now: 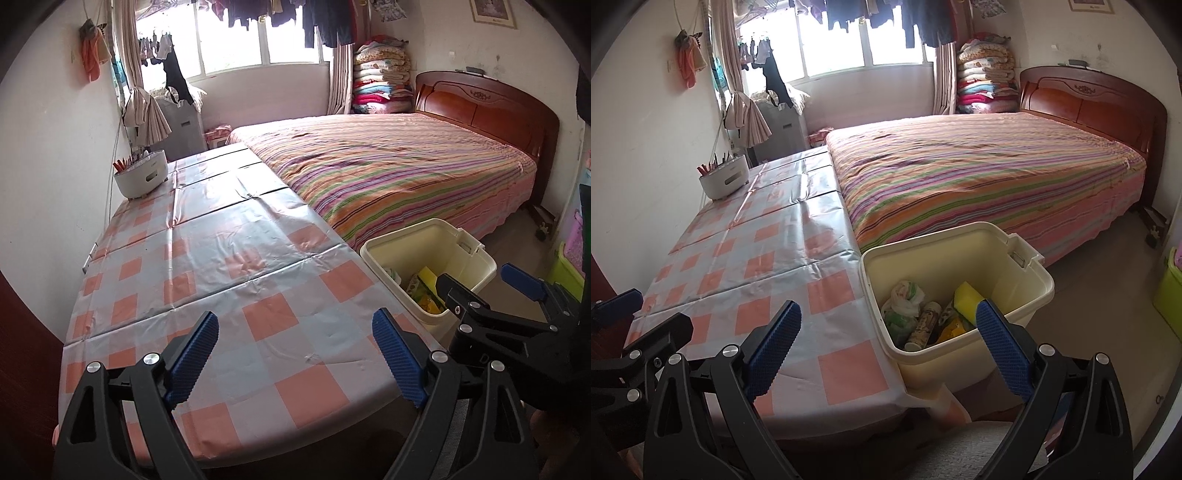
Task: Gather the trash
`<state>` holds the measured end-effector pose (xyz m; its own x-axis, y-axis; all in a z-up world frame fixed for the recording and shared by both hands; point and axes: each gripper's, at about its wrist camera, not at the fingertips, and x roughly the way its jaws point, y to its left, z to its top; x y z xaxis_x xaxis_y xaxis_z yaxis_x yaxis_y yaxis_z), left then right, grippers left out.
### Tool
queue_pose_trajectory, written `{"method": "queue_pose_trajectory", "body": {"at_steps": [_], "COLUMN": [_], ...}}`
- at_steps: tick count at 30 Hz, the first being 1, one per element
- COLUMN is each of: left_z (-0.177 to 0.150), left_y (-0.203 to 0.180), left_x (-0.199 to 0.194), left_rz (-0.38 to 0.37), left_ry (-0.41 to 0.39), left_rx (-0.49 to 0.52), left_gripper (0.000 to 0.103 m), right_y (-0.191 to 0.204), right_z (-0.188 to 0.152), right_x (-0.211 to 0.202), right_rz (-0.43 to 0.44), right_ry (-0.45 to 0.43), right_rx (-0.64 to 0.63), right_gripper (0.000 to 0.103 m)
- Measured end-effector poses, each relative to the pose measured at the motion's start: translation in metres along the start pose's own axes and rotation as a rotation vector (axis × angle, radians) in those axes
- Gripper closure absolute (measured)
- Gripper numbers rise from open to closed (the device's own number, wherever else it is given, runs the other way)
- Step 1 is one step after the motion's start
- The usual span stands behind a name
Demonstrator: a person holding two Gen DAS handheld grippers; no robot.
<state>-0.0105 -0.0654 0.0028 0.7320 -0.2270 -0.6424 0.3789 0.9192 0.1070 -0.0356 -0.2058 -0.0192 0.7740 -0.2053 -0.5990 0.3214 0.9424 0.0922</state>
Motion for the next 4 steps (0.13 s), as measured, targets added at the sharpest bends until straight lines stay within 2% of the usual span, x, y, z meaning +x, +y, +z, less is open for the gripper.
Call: {"method": "queue_pose_trajectory", "body": {"at_steps": [4], "left_z": [-0.0001], "left_y": [-0.0007], "left_x": [-0.0014], "left_rz": [0.021], "left_ry": [-0.01], "left_rx": [0.014], "left_gripper": [0.02], "right_y": [-0.0008], "right_z": [-0.0005], "right_x": [0.0003], "right_rz": [-0.004], "right_ry": [0.001], "right_rx": [-0.002], "right_gripper": [0.009]}}
